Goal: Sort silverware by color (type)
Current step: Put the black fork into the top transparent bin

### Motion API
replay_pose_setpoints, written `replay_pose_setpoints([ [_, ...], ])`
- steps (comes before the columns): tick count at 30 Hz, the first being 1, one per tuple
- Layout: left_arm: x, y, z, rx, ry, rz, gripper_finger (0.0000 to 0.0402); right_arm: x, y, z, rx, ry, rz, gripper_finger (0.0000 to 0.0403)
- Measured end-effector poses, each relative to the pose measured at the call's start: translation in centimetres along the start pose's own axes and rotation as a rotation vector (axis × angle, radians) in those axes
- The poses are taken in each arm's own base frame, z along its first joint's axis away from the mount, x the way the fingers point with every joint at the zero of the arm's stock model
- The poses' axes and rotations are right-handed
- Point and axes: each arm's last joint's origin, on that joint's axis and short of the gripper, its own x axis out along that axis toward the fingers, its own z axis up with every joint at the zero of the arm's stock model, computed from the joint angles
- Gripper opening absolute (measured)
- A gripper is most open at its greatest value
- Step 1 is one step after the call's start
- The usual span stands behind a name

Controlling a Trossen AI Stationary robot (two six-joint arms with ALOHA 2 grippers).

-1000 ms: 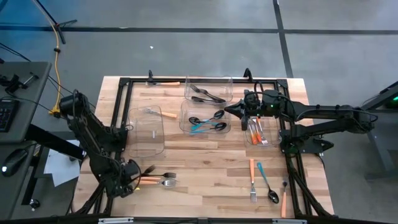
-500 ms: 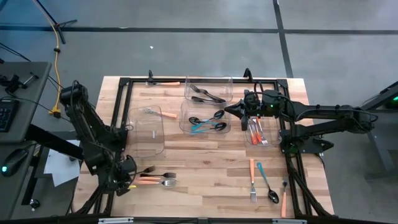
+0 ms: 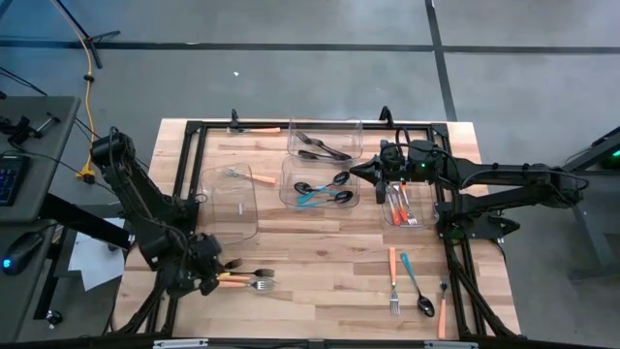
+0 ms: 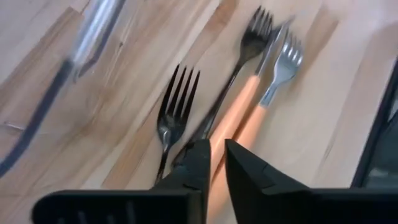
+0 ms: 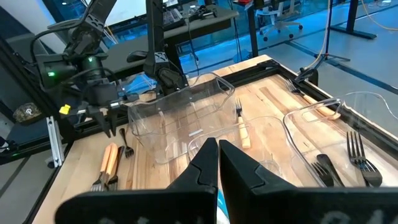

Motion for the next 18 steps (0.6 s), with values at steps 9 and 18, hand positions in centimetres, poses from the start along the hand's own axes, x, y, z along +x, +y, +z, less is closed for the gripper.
replay_pose_setpoints([
  [9,-1.0,-1.0,-0.7,-0.011,0.006,-0.072,0.0110,0.0,0.0,0.0,0.000,0.000,0.000,0.0000],
  [18,-1.4,-2.2,-2.0,-0.131,-0.079,-0.149,0.0095,0.0,0.0,-0.1,0.001,0.009,-0.003,0.0000],
])
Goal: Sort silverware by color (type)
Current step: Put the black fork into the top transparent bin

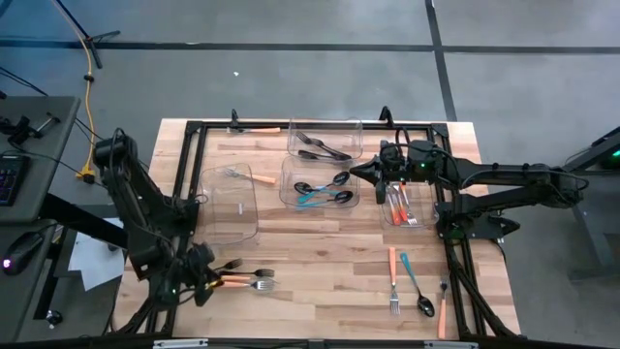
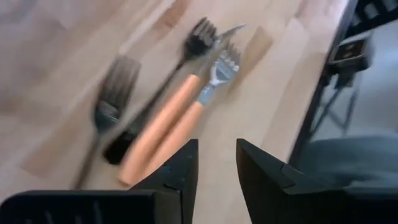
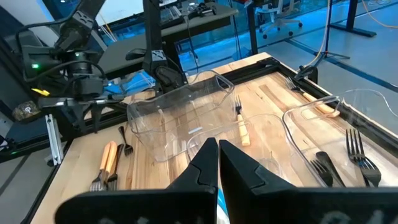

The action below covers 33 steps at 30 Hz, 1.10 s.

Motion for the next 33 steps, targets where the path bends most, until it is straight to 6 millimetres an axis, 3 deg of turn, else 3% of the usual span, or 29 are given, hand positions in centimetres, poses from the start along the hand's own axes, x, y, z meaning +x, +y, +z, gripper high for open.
replay_pose_setpoints([
  [5,0.7,-0.4,-1.8,-0.076,-0.046,-0.053,0.0084,0.0,0.0,-0.2,0.002,0.021,-0.005,0.0000],
  [9,1.6,0.2,-2.4,-0.026,-0.084,0.008,0.0082,0.0,-0.1,-0.4,0.007,0.036,-0.009,0.0000],
  [21,2.0,2.8,-1.7,0.243,-0.115,0.291,0.0083,0.0,-0.2,-0.8,0.026,0.084,-0.021,0.0000],
  [33,2.9,4.0,-2.0,0.297,-0.102,0.269,0.0083,-0.1,-0.3,-1.3,0.050,0.133,-0.035,0.0000],
])
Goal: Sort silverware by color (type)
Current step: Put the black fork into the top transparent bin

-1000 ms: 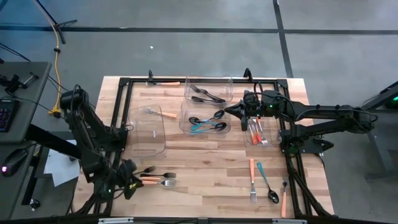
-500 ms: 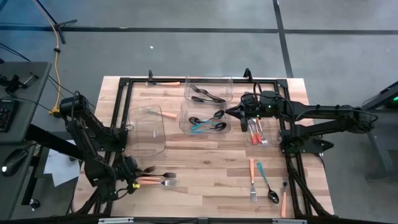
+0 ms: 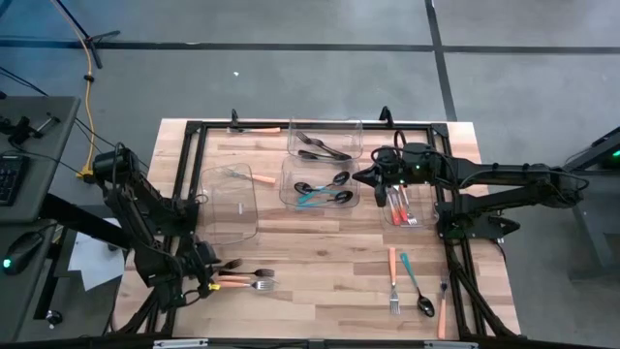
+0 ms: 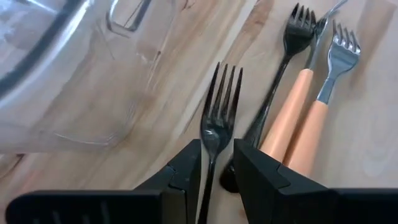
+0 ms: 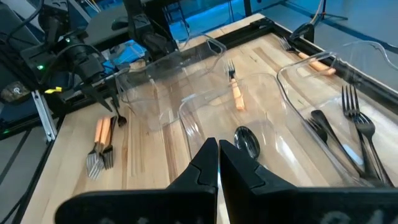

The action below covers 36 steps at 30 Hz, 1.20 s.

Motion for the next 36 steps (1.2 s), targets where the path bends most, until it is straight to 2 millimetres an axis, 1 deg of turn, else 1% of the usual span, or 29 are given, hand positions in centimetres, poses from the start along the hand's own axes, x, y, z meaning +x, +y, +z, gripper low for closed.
replay_pose_setpoints([
  [5,0.2,0.1,-0.1,0.020,0.004,-0.006,0.0083,0.0,0.0,-0.1,0.014,0.006,-0.002,0.0000],
  [11,0.7,0.1,-0.5,0.063,0.020,-0.053,0.0083,0.0,-0.1,-0.4,0.016,0.025,-0.007,0.0000],
  [17,1.1,0.7,-0.8,0.077,0.053,-0.041,0.0083,0.0,-0.1,-0.5,0.017,0.034,-0.010,0.0000],
  [20,1.1,0.6,-0.8,0.088,0.053,-0.046,0.0083,0.0,-0.1,-0.5,0.017,0.034,-0.010,0.0000],
  [28,1.2,0.7,-1.0,0.193,0.083,-0.041,0.0083,0.0,-0.1,-0.5,0.009,0.035,-0.010,0.0000],
  [36,1.9,0.4,-1.6,0.163,0.061,-0.021,0.0083,0.0,-0.1,-0.5,0.009,0.036,-0.010,0.0000],
])
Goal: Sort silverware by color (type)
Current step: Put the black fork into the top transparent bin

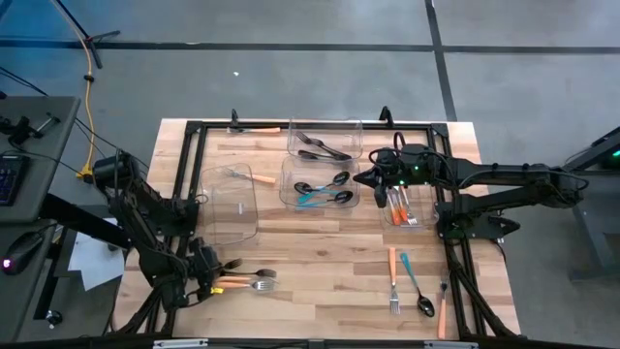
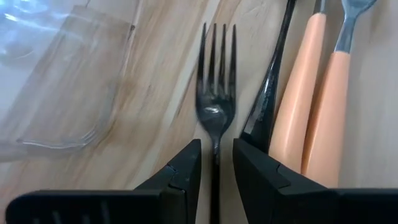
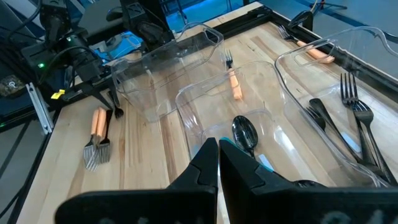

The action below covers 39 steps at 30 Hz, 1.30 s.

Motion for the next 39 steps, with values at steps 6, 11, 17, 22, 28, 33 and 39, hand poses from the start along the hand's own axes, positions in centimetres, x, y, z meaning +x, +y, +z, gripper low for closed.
replay_pose_setpoints([
  [6,0.2,-0.3,-0.1,-0.041,0.001,-0.014,0.0053,0.0,0.0,0.0,0.000,0.000,0.000,0.0000],
  [11,0.1,-0.2,-0.1,-0.052,0.030,-0.008,0.0008,0.0,0.0,0.0,0.000,0.000,0.000,0.0000],
  [17,-0.4,0.0,0.2,-0.070,0.068,-0.023,0.0004,0.0,0.0,0.0,0.000,0.000,0.000,0.0000],
  [22,-1.1,0.3,0.7,-0.085,0.090,-0.042,0.0003,0.0,0.0,0.0,0.000,0.000,0.000,0.0000],
  [28,-2.4,0.8,1.7,-0.109,0.057,-0.089,0.0001,0.0,0.0,0.0,0.000,0.001,0.000,0.0000],
  [33,-3.9,1.0,2.7,-0.102,0.046,-0.183,0.0001,0.0,0.0,0.0,-0.017,0.005,-0.001,0.0000],
  [39,-6.6,0.5,4.6,-0.039,0.058,-0.334,0.0001,0.0,0.0,-0.2,-0.025,0.017,-0.005,0.0000],
])
